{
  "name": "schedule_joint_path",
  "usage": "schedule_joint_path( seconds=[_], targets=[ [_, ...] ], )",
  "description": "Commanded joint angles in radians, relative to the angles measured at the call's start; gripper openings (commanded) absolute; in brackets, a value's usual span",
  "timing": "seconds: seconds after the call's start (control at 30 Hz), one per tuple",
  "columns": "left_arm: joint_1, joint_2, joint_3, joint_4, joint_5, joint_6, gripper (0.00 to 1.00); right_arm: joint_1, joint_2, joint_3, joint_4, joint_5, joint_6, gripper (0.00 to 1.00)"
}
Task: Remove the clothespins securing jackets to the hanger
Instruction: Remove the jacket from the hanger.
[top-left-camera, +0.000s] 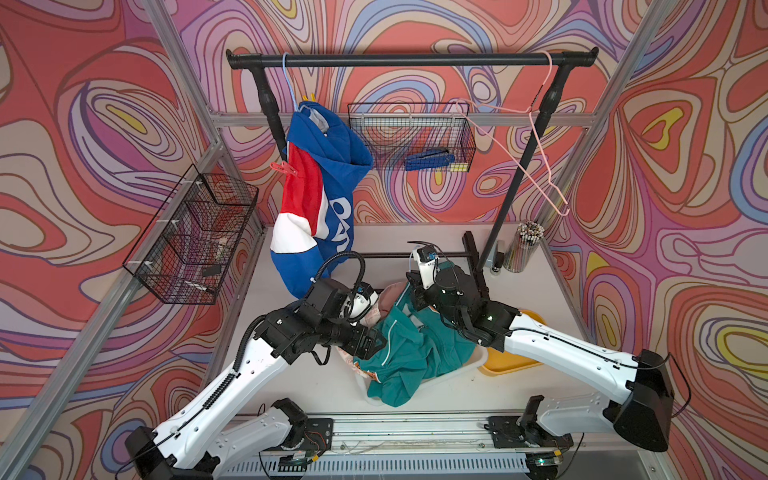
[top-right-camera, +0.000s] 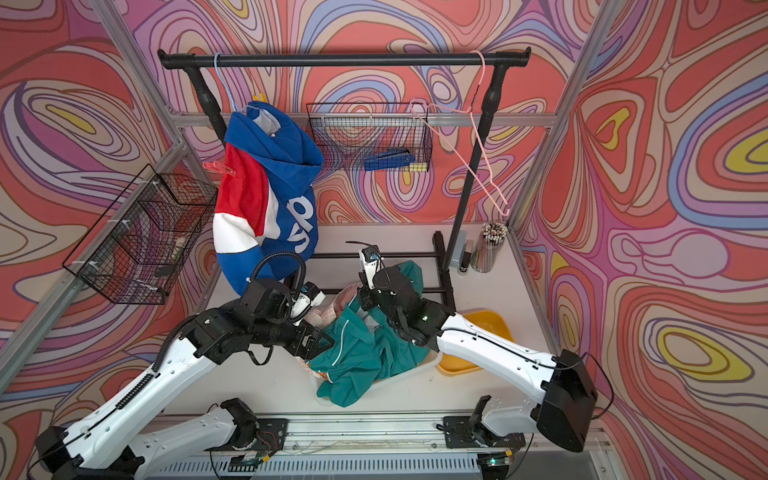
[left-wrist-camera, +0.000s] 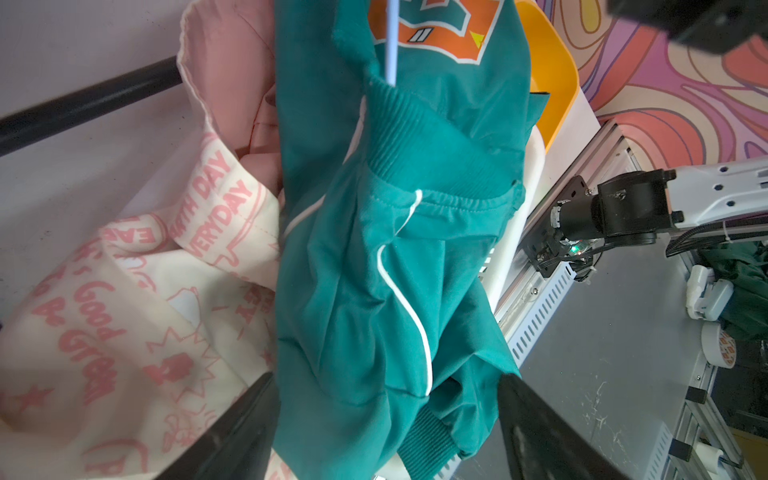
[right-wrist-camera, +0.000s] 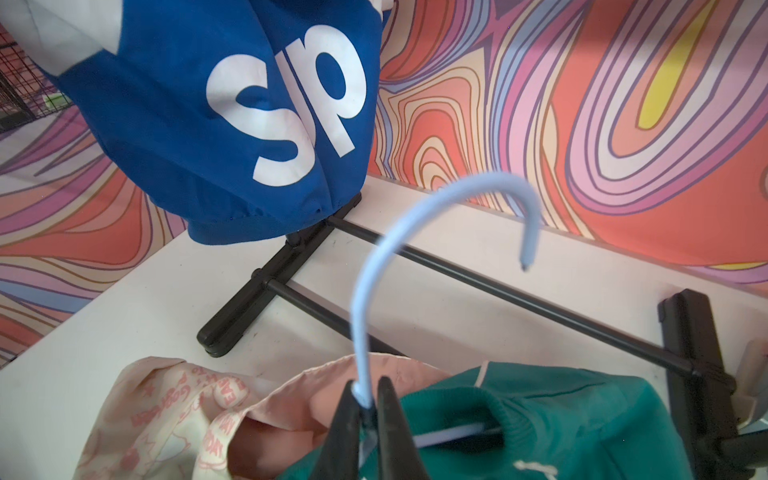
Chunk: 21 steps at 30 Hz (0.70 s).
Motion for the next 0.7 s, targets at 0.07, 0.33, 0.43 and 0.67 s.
schedule_joint_path(
  seconds=[0.07, 0.33, 0.43, 0.67],
  targets=[
    [-0.002, -0.036, -0.008, -0.052, -0.017, 0.015, 0.85, 0.003, 0.011, 0.029, 0.004, -0.048, -0.005, 0.00],
    [-0.002, -0.046, 0.009, -0.077, -0.026, 0.012, 0.86, 0.002, -0.023, 0.079, -0.052, -0.027, -0.046, 0.00],
    [-0.002, -0.024, 0.018, -0.090, -0.019, 0.018, 0.80, 0.002, -0.026, 0.110, -0.078, 0.002, -0.079, 0.00],
    [-0.002, -0.007, 0.033, -0.098, -0.009, 0.016, 0.70, -0.032, -0.025, 0.152, -0.093, 0.015, -0.111, 0.00]
  ],
)
